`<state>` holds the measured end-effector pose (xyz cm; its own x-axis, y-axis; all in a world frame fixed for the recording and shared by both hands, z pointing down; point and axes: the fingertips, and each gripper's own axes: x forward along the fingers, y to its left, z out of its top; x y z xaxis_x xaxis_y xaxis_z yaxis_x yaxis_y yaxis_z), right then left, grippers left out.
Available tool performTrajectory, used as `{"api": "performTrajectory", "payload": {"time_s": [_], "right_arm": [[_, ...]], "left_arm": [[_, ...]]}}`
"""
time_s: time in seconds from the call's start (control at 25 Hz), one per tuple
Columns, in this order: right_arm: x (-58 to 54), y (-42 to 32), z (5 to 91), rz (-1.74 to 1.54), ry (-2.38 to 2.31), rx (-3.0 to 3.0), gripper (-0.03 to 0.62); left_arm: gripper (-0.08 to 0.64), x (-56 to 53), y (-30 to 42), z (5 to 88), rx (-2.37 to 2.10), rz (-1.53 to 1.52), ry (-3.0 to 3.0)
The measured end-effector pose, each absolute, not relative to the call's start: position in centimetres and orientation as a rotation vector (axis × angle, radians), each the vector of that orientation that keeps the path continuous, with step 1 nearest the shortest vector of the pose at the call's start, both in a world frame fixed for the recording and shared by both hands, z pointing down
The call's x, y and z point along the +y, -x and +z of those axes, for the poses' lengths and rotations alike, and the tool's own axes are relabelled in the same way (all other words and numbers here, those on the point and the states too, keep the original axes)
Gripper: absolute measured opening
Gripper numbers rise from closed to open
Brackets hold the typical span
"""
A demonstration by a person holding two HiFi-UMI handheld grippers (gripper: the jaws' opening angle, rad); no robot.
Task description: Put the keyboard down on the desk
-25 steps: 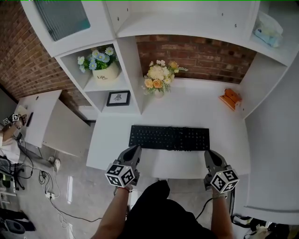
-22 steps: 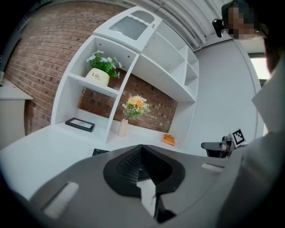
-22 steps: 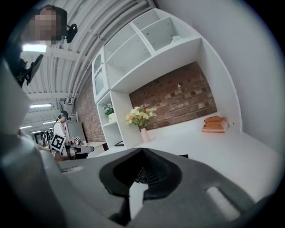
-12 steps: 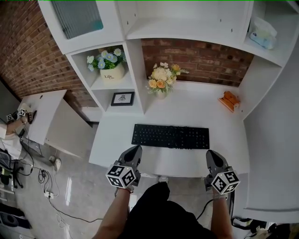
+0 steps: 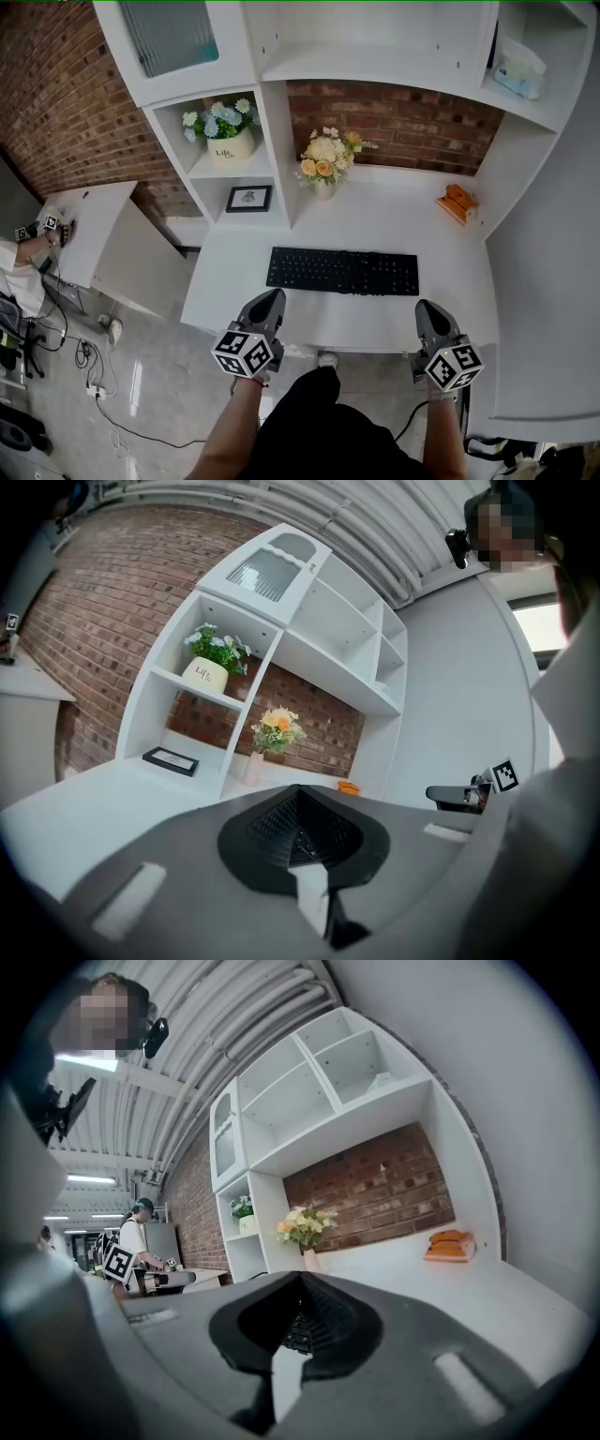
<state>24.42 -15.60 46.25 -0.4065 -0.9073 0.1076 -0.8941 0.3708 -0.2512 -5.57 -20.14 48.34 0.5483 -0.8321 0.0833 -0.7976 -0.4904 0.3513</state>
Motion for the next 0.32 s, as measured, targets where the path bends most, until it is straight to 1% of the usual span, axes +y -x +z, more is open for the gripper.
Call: {"api": "performTrajectory", "payload": {"time_s": [0.32], "right_arm": [[-13.6,-24.1,45.9,-0.4,1.684,2.555,-0.002]], "left_arm": [[0.0,-18.4,5.8,47.8,-1.34,-0.163,-2.452]]}}
